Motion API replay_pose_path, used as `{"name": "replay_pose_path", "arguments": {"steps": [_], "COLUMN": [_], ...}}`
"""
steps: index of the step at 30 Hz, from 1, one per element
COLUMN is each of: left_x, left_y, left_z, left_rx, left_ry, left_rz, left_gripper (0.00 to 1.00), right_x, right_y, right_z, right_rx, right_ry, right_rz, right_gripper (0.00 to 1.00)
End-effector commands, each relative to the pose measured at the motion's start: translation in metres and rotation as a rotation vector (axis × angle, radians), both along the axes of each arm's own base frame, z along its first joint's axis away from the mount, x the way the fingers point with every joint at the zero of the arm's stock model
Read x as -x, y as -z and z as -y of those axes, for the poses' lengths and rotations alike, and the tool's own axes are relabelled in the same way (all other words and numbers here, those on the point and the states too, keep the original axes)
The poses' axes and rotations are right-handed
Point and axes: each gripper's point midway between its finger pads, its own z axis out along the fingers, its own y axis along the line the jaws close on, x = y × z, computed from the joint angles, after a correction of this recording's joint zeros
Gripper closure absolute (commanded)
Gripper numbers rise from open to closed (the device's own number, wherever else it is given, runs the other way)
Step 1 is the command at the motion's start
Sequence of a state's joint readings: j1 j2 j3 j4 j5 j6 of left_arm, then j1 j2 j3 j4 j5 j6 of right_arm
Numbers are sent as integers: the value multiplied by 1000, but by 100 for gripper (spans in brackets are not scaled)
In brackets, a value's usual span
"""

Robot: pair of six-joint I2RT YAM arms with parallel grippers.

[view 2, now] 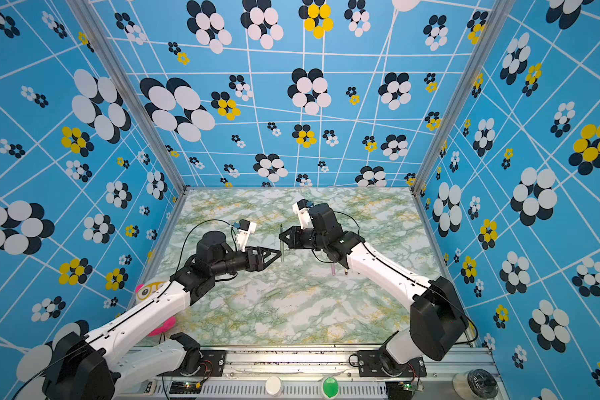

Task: Insert pens into pen caps
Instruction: Pass a pen.

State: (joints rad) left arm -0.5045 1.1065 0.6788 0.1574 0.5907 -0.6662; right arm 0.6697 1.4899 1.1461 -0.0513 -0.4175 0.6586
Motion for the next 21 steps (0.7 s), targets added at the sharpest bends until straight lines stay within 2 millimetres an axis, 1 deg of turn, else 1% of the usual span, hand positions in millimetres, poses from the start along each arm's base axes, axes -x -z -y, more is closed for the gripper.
{"name": "replay_pose_path", "arguments": {"steps": [1, 2, 5, 8, 13, 15, 20, 21], "left_x": [-5, -5, -7, -7, -8, -9, -12, -12], "left_y": [-21, -19, -19, -20, -18, -18, -17, -17], "left_z": [9, 9, 10, 11, 11, 9, 6, 6], "left_rx": [34, 30, 32, 37, 33, 31, 24, 22], "left_ry": [8, 4, -4, -10, -19, -34, -57, -60], "left_rz": [47, 43, 44, 45, 45, 46, 51, 51], "left_gripper": [20, 22, 24, 29, 42, 47, 56, 59], "right_x": [5, 6, 10, 13, 20, 25, 34, 35], "right_y": [-25, -26, -28, -29, -31, -29, -28, -27], "right_z": [-4, -5, -8, -10, -16, -19, -27, -28], "right_rx": [-106, -116, -135, -139, -135, -113, -82, -72], "right_ry": [-23, -30, -50, -62, -93, -113, -150, -151], "right_rz": [28, 25, 20, 20, 34, 41, 65, 72], "right_gripper": [94, 94, 94, 93, 93, 93, 93, 93]}}
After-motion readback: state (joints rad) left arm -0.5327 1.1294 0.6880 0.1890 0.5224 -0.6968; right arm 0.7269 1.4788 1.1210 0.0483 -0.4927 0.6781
